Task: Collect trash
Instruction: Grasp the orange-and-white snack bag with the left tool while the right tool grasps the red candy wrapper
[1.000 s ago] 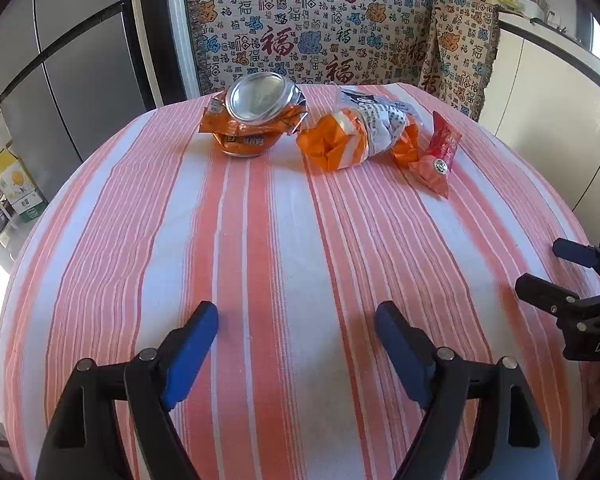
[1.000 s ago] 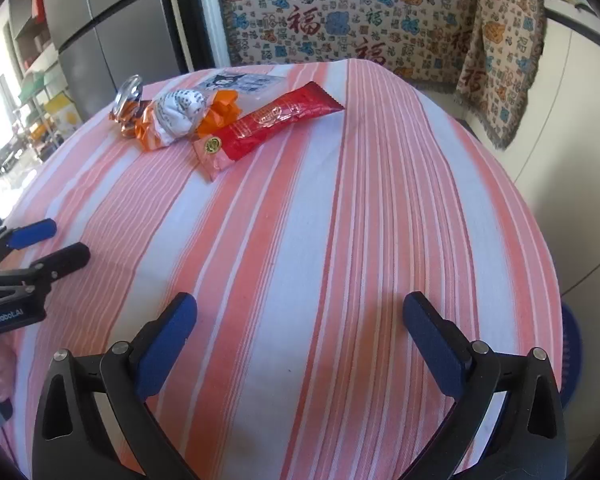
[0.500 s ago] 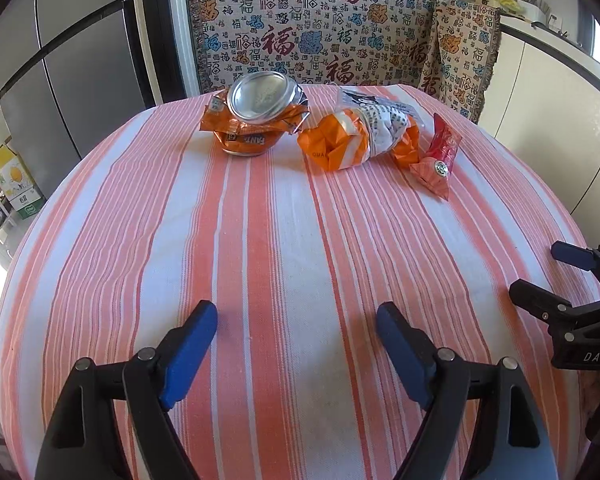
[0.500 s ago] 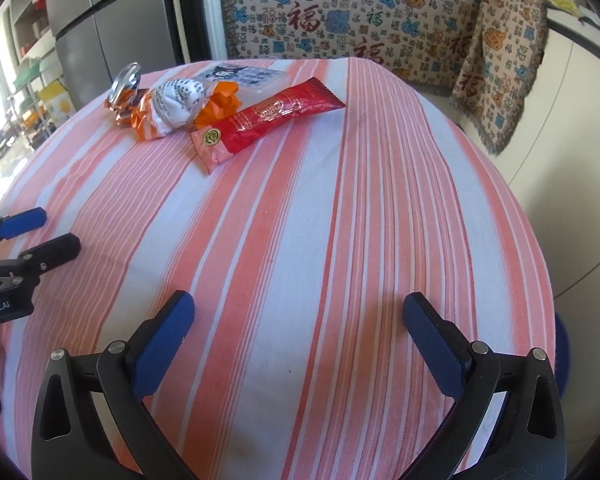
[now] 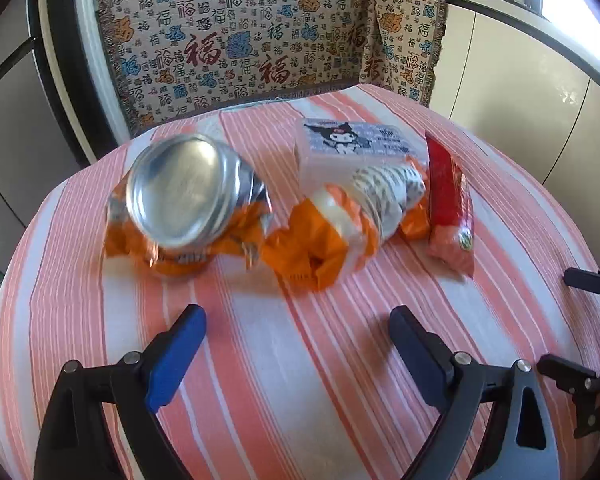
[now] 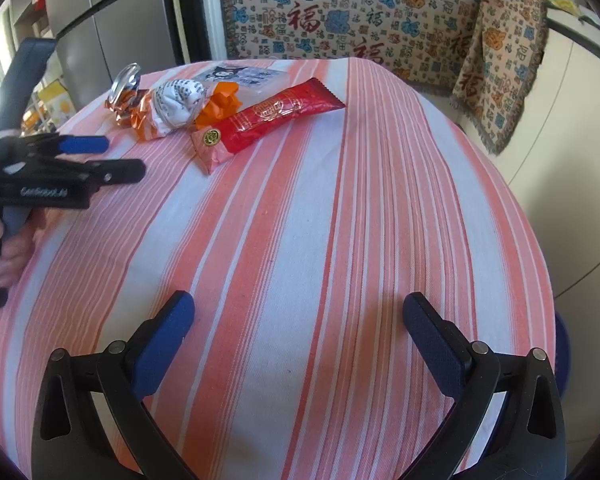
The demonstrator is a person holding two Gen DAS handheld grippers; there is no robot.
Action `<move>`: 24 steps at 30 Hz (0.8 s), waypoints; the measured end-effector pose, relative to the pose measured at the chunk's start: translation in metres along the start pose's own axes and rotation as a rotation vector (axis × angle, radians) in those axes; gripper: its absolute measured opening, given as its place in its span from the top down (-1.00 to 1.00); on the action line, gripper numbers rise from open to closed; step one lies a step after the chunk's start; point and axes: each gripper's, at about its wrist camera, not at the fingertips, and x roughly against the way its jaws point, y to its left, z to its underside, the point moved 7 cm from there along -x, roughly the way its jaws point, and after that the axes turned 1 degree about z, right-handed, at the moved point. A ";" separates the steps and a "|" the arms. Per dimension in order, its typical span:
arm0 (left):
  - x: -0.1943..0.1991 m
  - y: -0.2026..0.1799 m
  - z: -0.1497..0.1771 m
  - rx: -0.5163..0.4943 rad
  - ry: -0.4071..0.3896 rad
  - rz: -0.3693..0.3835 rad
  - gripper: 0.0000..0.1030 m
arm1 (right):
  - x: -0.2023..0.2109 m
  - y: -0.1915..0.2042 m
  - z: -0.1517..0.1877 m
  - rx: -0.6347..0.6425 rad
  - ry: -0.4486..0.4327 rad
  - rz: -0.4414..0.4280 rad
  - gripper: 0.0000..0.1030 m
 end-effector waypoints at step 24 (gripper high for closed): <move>0.097 -0.065 0.071 0.226 -0.083 0.007 -0.27 | -0.002 0.001 -0.002 -0.004 0.000 -0.007 -0.99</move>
